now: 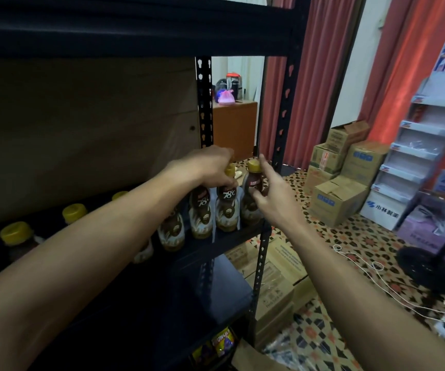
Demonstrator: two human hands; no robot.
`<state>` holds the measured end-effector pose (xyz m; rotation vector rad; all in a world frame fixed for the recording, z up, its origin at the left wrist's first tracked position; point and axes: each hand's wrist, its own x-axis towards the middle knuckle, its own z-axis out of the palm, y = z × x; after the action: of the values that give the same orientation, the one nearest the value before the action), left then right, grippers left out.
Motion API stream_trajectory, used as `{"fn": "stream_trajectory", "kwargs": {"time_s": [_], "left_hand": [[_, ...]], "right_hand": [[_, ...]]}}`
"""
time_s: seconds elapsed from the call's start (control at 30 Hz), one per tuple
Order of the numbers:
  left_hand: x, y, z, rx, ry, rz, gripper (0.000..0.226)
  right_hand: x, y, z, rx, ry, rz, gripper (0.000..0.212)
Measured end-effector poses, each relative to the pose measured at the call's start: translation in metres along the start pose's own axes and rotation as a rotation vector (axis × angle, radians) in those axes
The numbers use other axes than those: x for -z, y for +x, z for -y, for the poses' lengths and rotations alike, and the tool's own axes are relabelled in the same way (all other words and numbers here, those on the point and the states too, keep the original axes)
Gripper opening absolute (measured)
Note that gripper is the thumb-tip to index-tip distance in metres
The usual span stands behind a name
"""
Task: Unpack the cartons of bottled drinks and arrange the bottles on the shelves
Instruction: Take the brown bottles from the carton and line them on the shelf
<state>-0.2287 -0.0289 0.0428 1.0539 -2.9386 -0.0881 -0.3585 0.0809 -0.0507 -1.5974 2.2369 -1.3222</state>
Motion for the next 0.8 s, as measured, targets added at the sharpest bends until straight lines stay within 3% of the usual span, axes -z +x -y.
{"fn": "stream_trajectory", "kwargs": {"time_s": [0.1,0.23,0.37,0.8], "left_hand": [[0.0,-0.001,0.001,-0.037,-0.049,0.024,0.058],[-0.002,0.0,0.001,-0.032,-0.064,-0.01,0.048],[-0.004,-0.001,0.002,-0.011,-0.105,-0.046,0.046],[-0.008,-0.006,0.001,0.064,-0.165,-0.134,0.045]], "right_hand": [[-0.024,-0.025,-0.012,-0.032,-0.017,-0.115,0.083],[-0.052,-0.037,-0.034,-0.145,-0.011,-0.231,0.056],[-0.069,-0.034,-0.047,-0.256,0.009,-0.198,0.043],[-0.073,-0.017,-0.041,-0.291,-0.002,-0.173,0.031]]}}
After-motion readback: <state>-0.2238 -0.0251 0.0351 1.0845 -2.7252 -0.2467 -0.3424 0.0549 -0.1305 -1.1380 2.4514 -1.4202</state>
